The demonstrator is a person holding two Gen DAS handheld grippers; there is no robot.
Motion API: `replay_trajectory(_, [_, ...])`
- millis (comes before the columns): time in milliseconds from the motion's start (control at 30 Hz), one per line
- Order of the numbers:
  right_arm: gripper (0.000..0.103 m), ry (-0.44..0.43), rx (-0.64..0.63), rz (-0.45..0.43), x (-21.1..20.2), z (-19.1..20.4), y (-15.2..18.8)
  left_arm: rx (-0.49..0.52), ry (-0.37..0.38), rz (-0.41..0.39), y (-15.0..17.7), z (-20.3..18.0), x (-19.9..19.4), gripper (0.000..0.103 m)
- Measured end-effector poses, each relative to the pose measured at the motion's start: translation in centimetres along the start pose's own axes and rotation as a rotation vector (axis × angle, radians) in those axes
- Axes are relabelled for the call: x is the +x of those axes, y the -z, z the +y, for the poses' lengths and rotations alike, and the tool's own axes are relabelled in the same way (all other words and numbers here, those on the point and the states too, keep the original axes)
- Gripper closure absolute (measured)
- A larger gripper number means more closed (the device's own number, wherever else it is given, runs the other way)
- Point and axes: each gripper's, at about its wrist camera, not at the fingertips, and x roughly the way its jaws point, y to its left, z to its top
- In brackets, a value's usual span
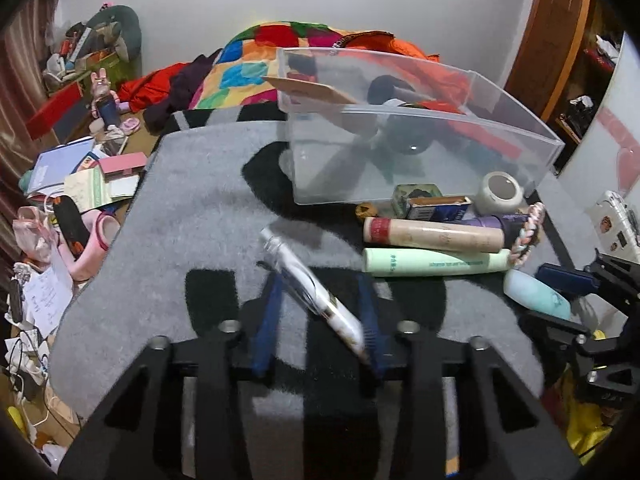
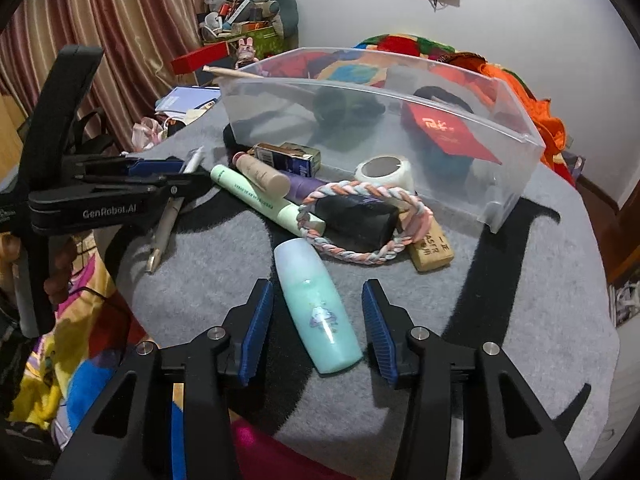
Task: Organize objects
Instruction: 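Grasp white pen with left tool while right tool grasps mint-green lotion bottle, then carry pen into box with left tool while right tool lowers lotion bottle in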
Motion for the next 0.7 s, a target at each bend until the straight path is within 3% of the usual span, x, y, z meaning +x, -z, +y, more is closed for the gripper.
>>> replay_trajectory(67, [0.078,-0.011,-0.009,-0.002,-0.1,0.3,0.0,0.002,0.014,0.004,0.2,0.2,-0.5,0.089])
replay_trajectory(100, [0.080,-0.016,-0.008,-0.002,-0.2,0.3,0.0,0.009,0.020,0.007,0.4,0.2,-0.8,0.091])
replay_trajectory(233, [0.080,-0.038,0.017,-0.003,-0.7,-0.1,0.5,0.074,0.030,0.008,1.9,-0.3,-2.5,0.091])
replay_trajectory(367, [0.080,-0.040,0.030,-0.005,-0.8,-0.2,0.7,0.134,-0.008,0.018,2.3,-1.1,-2.6,0.091])
replay_trajectory(700, [0.080,-0.023,0.061,-0.012,-1.1,-0.1,0.8,0.106,0.024,-0.010,1.5,-0.7,-1.5,0.091])
